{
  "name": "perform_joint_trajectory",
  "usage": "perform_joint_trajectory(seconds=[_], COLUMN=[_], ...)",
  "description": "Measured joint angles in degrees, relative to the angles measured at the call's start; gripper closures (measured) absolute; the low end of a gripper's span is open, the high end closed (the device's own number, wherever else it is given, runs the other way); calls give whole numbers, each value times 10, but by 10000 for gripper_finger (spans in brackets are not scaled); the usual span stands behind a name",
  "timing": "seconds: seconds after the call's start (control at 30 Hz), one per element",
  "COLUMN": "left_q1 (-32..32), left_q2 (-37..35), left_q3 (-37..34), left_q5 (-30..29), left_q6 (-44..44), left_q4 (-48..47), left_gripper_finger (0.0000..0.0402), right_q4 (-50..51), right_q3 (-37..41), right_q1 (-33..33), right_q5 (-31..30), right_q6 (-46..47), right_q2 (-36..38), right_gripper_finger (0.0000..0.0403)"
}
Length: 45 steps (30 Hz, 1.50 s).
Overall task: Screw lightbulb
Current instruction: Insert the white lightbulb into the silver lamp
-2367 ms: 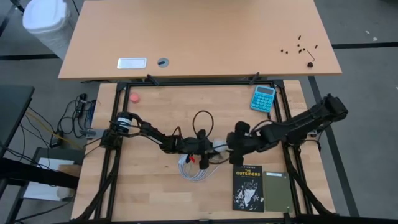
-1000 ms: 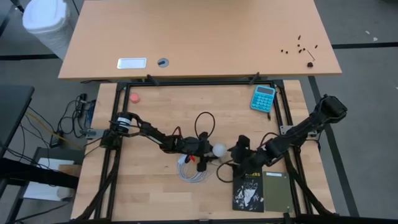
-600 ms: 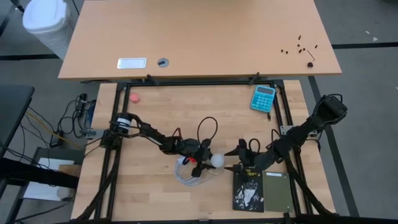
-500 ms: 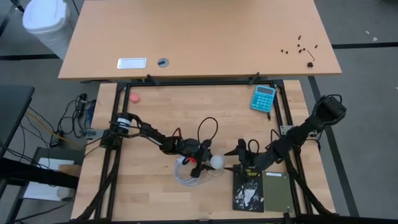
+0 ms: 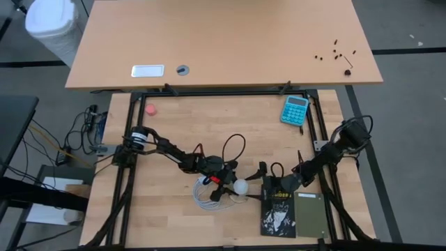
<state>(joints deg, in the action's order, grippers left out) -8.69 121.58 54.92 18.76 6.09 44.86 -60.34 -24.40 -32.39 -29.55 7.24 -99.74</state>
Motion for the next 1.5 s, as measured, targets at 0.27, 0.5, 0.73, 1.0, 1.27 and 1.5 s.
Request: perform_joint_trajectory(seconds=[0.27, 0.5, 0.73, 1.0, 1.27, 1.5], left_q1=[0, 0, 0, 0, 0, 0], left_q2=[0, 0, 0, 0, 0, -1], left_q3=[0, 0, 0, 0, 0, 1], left_q5=[6, 8, 7, 6, 5, -7], left_q6=[10, 8, 8, -2, -4, -3], left_q4=[0, 0, 0, -1, -1, 0], left_gripper_finger=[217, 217, 217, 217, 217, 217], right_q4=[-21, -23, -35, -24, -17, -16], right_q3=[-56, -91, -91, -91, -90, -90], right_q1=[35, 56, 59, 65, 65, 64], right_q5=[77, 108, 117, 117, 119, 103], right_q6=[-43, -75, -75, -80, -73, -59], right_q2=[-58, -72, -71, -71, -72, -72], right_gripper_finger=[96, 96, 97, 162, 180, 198])
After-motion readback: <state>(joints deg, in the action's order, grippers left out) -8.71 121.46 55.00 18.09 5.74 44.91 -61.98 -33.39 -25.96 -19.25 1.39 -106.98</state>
